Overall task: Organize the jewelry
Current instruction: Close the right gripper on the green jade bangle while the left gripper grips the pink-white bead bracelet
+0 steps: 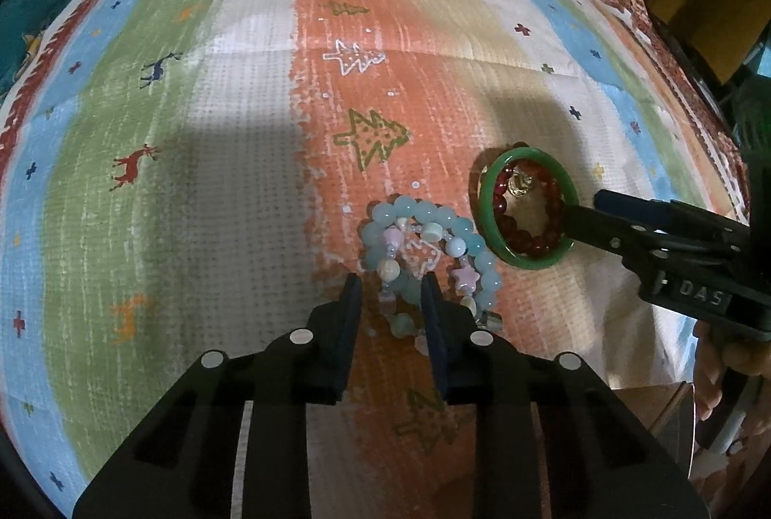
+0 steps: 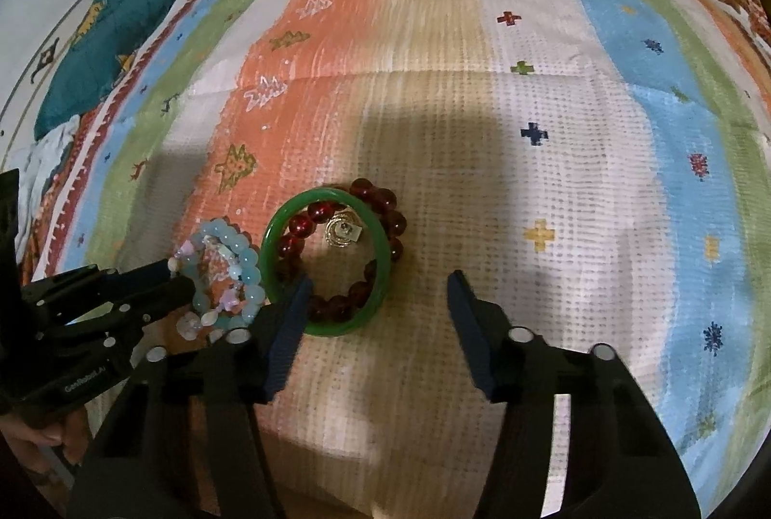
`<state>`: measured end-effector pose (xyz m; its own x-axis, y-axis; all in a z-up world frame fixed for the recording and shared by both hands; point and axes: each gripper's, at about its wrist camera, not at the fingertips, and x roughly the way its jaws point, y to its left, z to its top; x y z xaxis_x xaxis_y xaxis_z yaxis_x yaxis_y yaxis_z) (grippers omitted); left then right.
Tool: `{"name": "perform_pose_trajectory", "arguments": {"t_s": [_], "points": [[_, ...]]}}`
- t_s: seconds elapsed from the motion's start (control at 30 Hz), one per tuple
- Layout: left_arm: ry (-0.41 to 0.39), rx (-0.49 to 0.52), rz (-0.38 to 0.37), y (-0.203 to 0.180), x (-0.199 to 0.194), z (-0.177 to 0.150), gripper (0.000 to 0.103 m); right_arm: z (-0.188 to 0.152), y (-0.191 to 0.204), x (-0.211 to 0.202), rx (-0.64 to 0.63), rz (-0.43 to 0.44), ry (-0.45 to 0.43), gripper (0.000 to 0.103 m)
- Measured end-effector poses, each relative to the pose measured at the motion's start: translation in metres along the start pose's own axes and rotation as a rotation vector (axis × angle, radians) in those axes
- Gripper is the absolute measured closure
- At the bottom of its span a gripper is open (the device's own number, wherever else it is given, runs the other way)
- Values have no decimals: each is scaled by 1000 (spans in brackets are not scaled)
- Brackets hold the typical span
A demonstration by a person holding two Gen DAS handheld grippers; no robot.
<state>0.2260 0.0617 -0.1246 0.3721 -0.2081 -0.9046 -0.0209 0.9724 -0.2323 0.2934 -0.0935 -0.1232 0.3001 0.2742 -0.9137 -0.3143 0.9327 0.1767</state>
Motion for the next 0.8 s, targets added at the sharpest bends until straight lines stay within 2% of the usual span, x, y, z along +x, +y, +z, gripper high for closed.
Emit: {"name": "perform_pose_trajectory", "arguments": {"t_s": [0.03, 0.1, 0.3, 0.57, 0.8], "points": [[1, 3, -4, -1, 0, 0, 82, 0, 0, 1, 2, 2, 3, 52], [0, 10, -5, -2, 1, -1, 88, 0, 0, 4, 2, 6, 13, 65], [-1, 21, -2, -6, 1, -1, 95, -1, 0, 7, 5, 24, 21, 86], [-4, 9, 7, -4, -3, -1, 95, -1, -1, 4, 15, 40, 12, 92], [-28, 6, 2, -4, -15, 2, 95, 2, 5, -7, -33, 7, -12, 94]]}}
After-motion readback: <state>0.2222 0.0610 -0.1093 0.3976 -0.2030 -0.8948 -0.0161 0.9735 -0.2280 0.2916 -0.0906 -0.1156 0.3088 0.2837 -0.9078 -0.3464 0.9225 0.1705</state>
